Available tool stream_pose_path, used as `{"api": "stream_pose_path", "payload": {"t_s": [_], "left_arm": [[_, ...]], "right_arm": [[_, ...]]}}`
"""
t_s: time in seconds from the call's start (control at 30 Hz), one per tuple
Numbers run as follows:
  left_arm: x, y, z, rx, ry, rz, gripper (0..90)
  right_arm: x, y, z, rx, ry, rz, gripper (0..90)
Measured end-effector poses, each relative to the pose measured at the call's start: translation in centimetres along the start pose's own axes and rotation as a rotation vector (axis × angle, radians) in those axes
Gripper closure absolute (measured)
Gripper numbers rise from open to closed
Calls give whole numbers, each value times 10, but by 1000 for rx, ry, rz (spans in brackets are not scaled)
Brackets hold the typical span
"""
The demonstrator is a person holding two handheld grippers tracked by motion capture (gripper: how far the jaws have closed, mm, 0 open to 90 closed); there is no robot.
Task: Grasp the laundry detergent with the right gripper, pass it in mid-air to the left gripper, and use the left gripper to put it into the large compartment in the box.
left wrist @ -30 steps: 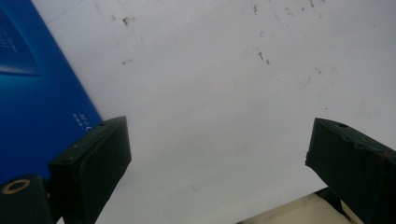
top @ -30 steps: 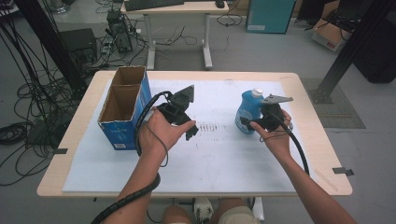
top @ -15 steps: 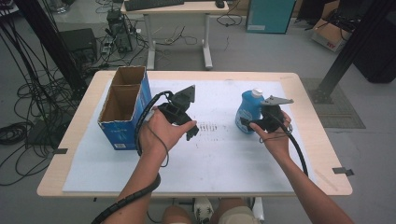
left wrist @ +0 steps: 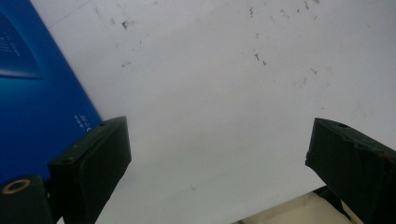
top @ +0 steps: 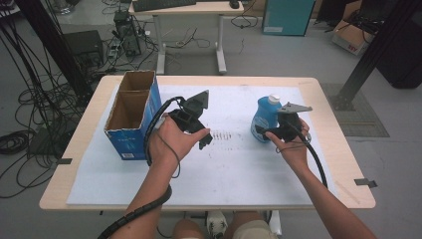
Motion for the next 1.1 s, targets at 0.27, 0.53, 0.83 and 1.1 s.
{"api": "stream_pose_path", "payload": {"t_s": [0.27,0.53,0.83,1.1], "left_arm": [[-1,0,1,2,2,3,67],[-1,-1,2,3,-2,2,67],[0,0,3,6,-1,-1,67],[1,1,4,7,0,-2,67]], "right_arm": [[0,0,-1,2,-4,6,29],[0,0,-1,5,-3,-1,33],[0,0,-1,6,-2,2,38],[0,1,-1,9,-7,9,40]]}}
Point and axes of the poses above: each handheld gripper's, and its own axes: z roughly backward along the jaws, y roughly out of its top, x roughly to its right, the point moved 7 cm from there along -z, roughly forward along the jaws, and after that the axes turned 13 degrees about y, right-handed, at the moved point
